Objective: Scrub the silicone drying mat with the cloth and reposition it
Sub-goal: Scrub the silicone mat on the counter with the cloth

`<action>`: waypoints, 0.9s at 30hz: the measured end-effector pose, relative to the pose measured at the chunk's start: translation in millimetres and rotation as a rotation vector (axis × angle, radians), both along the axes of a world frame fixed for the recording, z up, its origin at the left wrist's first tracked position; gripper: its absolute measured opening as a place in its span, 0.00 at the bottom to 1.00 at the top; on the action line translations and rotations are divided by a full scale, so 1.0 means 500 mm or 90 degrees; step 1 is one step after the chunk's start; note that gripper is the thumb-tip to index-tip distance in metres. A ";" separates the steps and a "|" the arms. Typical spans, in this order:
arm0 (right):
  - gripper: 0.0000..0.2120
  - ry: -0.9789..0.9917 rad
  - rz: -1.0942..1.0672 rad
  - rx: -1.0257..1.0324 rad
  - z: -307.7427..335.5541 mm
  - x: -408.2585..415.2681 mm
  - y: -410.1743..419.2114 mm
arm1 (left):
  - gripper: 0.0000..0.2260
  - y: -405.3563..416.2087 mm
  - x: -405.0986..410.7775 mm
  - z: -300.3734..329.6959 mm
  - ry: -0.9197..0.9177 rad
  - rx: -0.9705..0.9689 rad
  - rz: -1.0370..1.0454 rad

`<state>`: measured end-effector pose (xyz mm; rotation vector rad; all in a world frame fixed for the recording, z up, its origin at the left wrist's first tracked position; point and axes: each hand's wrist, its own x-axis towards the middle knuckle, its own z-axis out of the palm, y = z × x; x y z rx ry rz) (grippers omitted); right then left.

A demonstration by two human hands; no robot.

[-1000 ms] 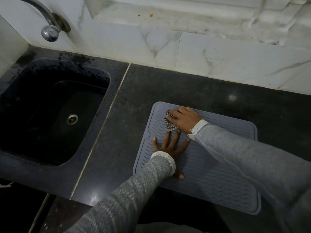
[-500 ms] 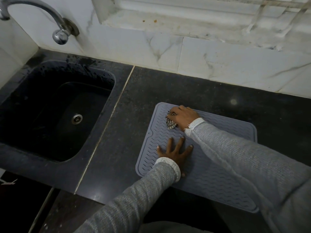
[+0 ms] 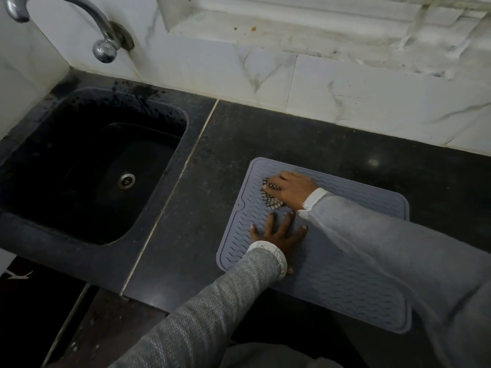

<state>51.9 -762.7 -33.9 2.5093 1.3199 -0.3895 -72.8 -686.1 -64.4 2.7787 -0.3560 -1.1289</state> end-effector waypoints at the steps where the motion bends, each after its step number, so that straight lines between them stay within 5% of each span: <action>1: 0.28 -0.008 0.017 -0.015 0.003 0.000 -0.016 | 0.50 0.000 -0.001 -0.003 -0.003 0.003 0.000; 8: 0.16 -0.006 -0.124 0.146 0.024 0.002 0.052 | 0.49 0.001 0.002 -0.008 -0.005 0.001 -0.010; 15: 0.21 0.054 -0.168 0.126 -0.004 -0.014 0.013 | 0.49 0.000 0.001 -0.007 -0.001 0.000 -0.002; 19: 0.27 0.013 -0.028 0.027 0.002 0.000 -0.069 | 0.50 0.002 -0.001 -0.009 -0.007 0.006 -0.004; 24: 0.17 0.058 -0.191 0.107 0.011 0.014 -0.030 | 0.50 0.003 -0.001 -0.008 -0.021 0.005 -0.008; 27: 0.20 0.111 -0.286 0.177 0.004 0.012 0.007 | 0.50 0.004 0.001 -0.005 -0.013 0.002 -0.017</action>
